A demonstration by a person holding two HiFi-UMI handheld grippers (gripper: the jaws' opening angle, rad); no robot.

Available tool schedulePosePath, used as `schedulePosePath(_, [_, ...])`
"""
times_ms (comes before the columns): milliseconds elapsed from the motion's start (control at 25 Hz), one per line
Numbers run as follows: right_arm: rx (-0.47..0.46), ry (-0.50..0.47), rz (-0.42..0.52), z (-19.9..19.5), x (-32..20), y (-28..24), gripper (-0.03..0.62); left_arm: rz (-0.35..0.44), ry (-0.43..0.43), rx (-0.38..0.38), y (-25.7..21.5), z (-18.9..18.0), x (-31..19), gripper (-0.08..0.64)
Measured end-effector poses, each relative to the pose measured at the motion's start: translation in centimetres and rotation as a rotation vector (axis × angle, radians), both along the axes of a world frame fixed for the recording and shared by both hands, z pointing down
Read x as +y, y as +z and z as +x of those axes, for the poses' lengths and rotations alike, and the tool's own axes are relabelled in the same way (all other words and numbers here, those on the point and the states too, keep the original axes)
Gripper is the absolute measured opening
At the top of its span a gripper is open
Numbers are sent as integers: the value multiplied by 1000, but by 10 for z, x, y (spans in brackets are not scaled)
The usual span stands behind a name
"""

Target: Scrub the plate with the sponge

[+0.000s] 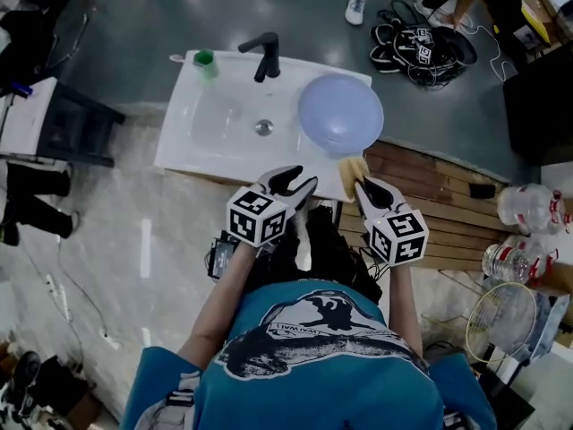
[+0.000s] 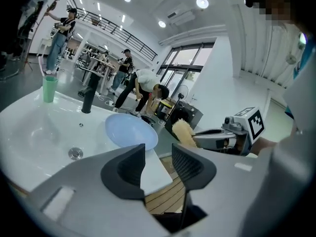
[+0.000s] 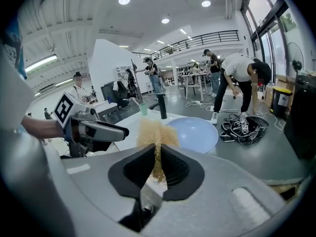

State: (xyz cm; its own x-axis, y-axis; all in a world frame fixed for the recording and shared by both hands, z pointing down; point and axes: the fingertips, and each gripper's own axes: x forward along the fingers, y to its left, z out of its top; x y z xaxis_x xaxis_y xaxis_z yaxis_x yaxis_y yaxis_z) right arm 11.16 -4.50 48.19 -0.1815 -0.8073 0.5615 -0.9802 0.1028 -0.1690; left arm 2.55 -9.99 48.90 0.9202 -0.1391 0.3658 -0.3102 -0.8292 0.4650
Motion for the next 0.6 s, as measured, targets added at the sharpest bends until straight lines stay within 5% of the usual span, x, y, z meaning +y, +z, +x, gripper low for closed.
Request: schedulePosePath(600, [71,-255,-29,84,-95,20,35,-228,-287,-39,69,49,-73,275])
